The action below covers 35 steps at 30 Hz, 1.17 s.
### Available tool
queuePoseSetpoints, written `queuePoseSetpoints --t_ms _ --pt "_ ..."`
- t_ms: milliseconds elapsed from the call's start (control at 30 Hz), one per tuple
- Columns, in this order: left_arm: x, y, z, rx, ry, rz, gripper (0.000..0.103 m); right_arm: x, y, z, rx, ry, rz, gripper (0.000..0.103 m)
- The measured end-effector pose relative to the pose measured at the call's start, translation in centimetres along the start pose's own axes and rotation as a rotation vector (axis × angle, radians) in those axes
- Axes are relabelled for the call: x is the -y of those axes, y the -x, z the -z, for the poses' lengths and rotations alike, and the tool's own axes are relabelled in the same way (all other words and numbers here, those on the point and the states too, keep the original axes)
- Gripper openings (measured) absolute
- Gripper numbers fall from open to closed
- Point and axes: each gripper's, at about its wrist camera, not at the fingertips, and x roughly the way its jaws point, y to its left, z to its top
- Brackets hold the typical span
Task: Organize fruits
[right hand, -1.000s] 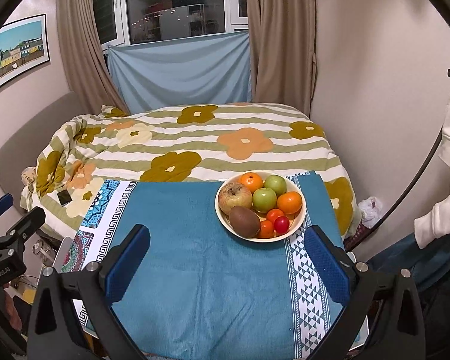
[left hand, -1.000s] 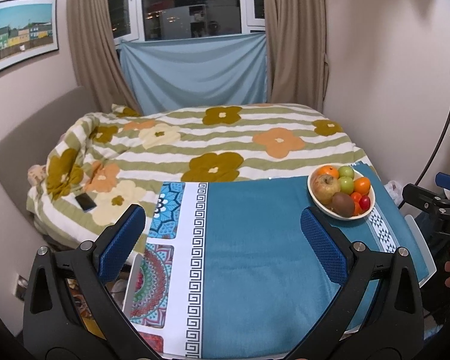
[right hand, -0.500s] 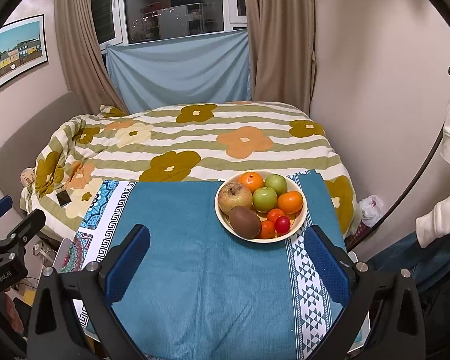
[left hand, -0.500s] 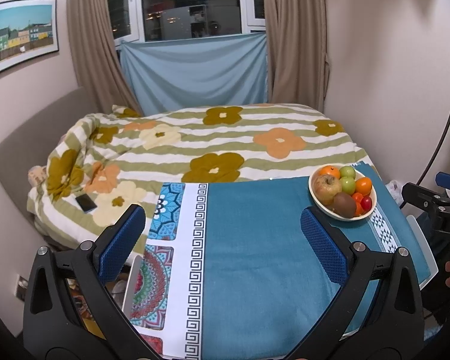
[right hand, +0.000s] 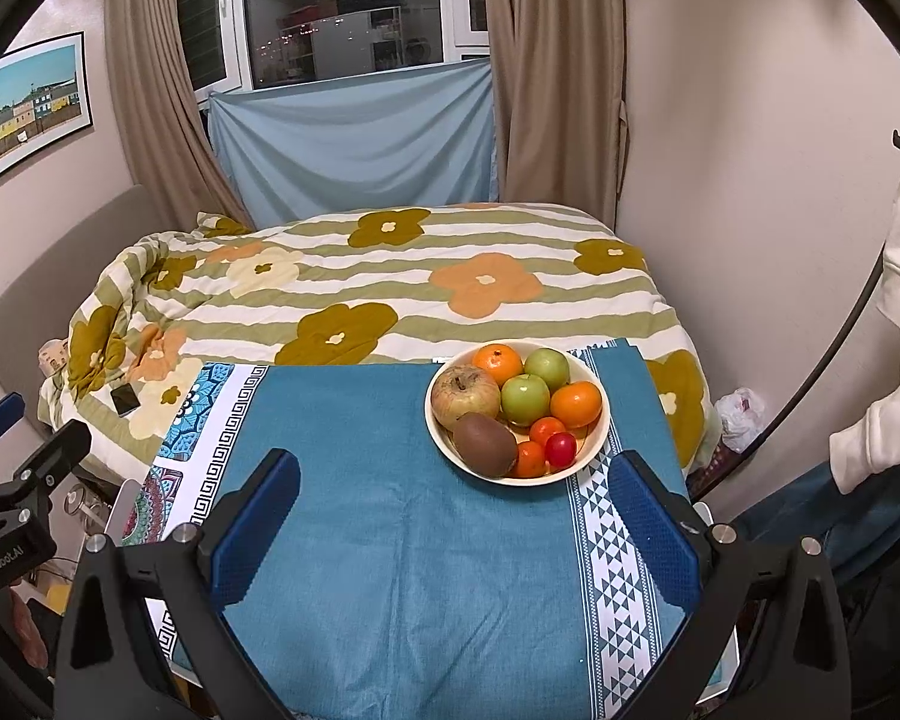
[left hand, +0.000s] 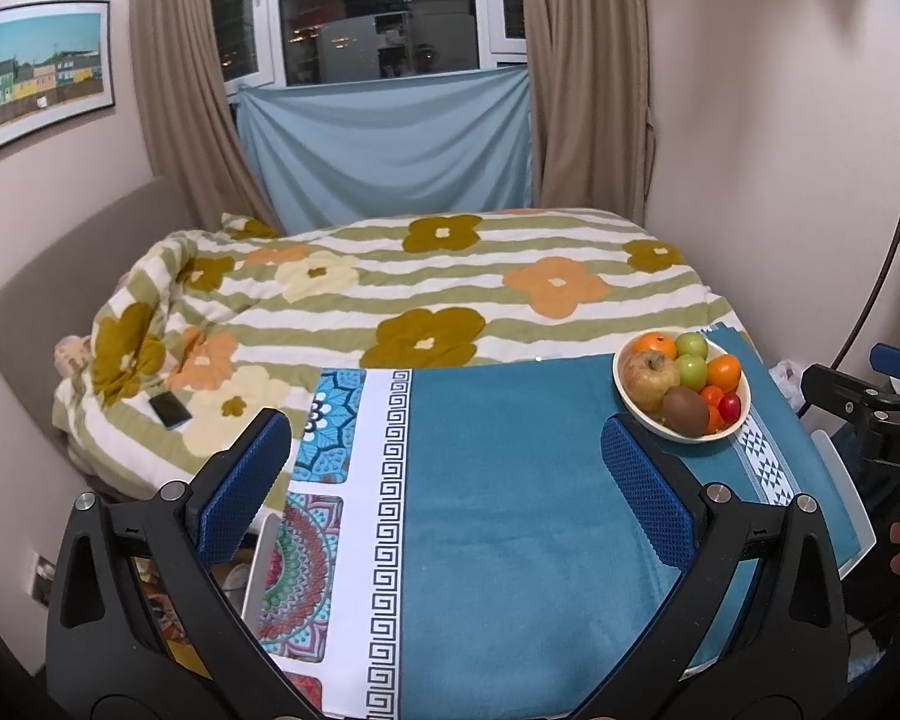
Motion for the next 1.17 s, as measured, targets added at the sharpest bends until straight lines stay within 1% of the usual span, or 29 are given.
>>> queuePoseSetpoints --t_ms 233,367,633,733,800,967,1167 --pt "0.2 0.1 -0.1 0.008 -0.007 -0.004 0.103 0.2 -0.1 0.0 0.003 -0.001 0.002 0.102" --pt "0.2 0.3 -0.2 0.023 -0.005 0.007 0.103 0.6 -0.4 0.1 0.003 -0.002 0.003 0.102" --pt "0.5 0.2 -0.1 0.025 0.004 0.022 0.103 0.8 -0.5 0.1 -0.001 -0.002 0.001 0.102" --pt "0.7 0.2 0.0 0.029 -0.003 0.003 0.103 0.7 -0.5 0.1 -0.004 -0.002 0.001 0.102" --pt "0.9 -0.1 0.1 0.017 -0.013 -0.012 0.103 0.9 -0.7 0.2 -0.010 -0.006 -0.001 0.102" --pt "1.0 -0.6 0.3 -0.005 -0.003 0.012 0.103 1.0 -1.1 0.4 -0.020 -0.008 -0.008 0.102" --pt "1.5 -1.2 0.4 -0.013 -0.014 -0.010 0.103 1.2 -1.8 0.4 -0.039 -0.013 -0.016 0.102"
